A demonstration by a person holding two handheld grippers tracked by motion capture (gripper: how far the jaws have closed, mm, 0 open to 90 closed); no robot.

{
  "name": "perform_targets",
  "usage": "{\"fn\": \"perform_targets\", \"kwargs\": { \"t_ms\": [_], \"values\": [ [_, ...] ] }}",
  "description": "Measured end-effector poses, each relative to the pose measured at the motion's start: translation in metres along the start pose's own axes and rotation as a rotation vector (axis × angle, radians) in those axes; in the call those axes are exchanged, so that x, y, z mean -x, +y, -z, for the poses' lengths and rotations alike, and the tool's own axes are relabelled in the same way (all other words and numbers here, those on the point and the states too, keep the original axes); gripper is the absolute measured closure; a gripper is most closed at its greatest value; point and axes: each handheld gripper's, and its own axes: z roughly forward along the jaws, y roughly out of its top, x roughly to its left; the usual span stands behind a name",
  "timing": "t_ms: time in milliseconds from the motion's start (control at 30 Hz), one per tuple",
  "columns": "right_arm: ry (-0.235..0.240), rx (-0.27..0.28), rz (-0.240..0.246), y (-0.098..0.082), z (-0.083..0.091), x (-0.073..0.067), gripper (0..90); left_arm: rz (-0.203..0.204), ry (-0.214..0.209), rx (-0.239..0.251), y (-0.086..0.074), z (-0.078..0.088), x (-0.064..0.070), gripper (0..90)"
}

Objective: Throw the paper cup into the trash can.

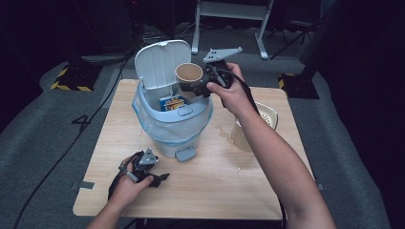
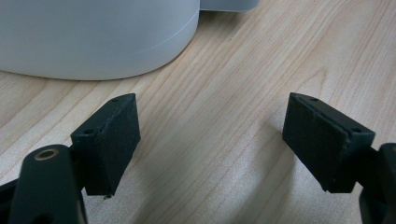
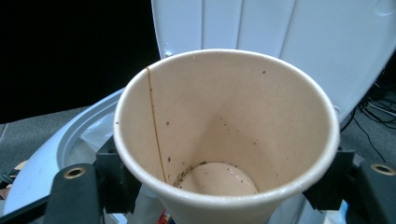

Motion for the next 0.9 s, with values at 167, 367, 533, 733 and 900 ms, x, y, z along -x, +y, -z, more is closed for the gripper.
{"fn": "perform_targets", "kwargs": {
  "t_ms": [167, 367, 533, 733, 900],
  "values": [
    [0.007, -0.027, 0.008, 0.002, -0.008, -0.004, 26.3, 0.001, 0.000, 0.000, 0.000, 0.000, 0.000, 19.3],
    [-0.045, 0.011, 0.048, 0.004, -0.017, -0.014, 16.1, 0.002, 0.000, 0.002, 0.000, 0.000, 0.000, 19.3],
    [-0.060, 0.026, 0.035, 0.005, -0.015, -0.017, 15.2, 0.003, 0.000, 0.002, 0.000, 0.000, 0.000, 19.3],
    [-0.076, 0.046, 0.029, 0.005, 0.003, -0.017, 15.4, 0.003, -0.001, 0.000, 0.000, 0.000, 0.000, 19.3],
    [-0.098, 0.053, 0.024, 0.006, 0.026, -0.016, 15.5, 0.004, -0.002, -0.001, 0.000, 0.000, 0.000, 19.3]
  ]
}}
